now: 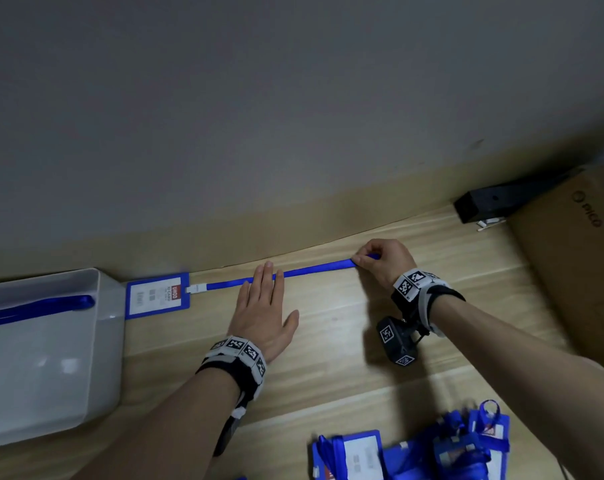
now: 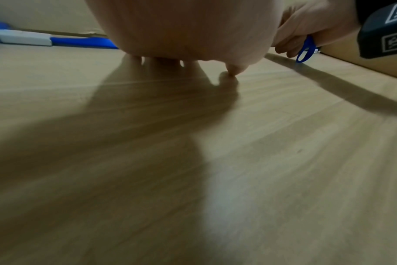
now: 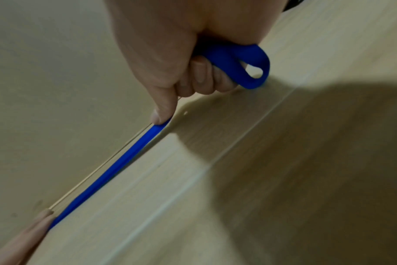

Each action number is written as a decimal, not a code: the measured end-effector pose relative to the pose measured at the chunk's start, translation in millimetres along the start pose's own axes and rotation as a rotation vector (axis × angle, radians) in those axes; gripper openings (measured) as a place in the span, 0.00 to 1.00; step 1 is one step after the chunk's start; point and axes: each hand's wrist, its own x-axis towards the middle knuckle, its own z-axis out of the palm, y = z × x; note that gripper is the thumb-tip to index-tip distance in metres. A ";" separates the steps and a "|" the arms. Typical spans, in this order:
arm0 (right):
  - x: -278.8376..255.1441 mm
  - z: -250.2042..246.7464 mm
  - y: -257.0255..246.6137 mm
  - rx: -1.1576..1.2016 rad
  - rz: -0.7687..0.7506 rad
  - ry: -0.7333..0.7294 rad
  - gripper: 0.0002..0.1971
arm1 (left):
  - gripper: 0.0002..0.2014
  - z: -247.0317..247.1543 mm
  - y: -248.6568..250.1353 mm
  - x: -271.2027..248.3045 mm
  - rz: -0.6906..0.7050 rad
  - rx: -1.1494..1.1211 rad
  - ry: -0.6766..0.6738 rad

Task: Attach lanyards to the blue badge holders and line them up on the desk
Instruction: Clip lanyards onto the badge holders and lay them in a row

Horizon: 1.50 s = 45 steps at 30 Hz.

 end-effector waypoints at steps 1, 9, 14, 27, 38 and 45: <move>-0.9 0.8 0.9 -0.015 0.001 0.013 0.08 | 0.38 0.0 -0.4 -0.3 0.000 -0.001 0.004; -3.5 3.2 -0.7 -0.086 0.042 0.085 0.08 | 0.38 -5.8 7.2 1.8 -0.024 -0.012 0.058; -4.5 1.8 -1.1 -0.111 0.057 0.090 0.08 | 0.38 -8.7 32.2 14.3 0.103 0.005 0.040; -4.7 -16.2 13.4 -0.144 0.028 0.085 0.05 | 0.35 -14.2 60.0 45.2 0.225 0.097 -0.134; -0.1 -64.8 65.5 -0.033 0.095 0.237 0.04 | 0.36 -13.5 62.5 47.5 0.234 0.093 -0.144; -15.0 -54.1 54.8 0.295 0.224 0.399 0.01 | 0.32 -24.0 62.9 28.7 0.180 -0.341 0.075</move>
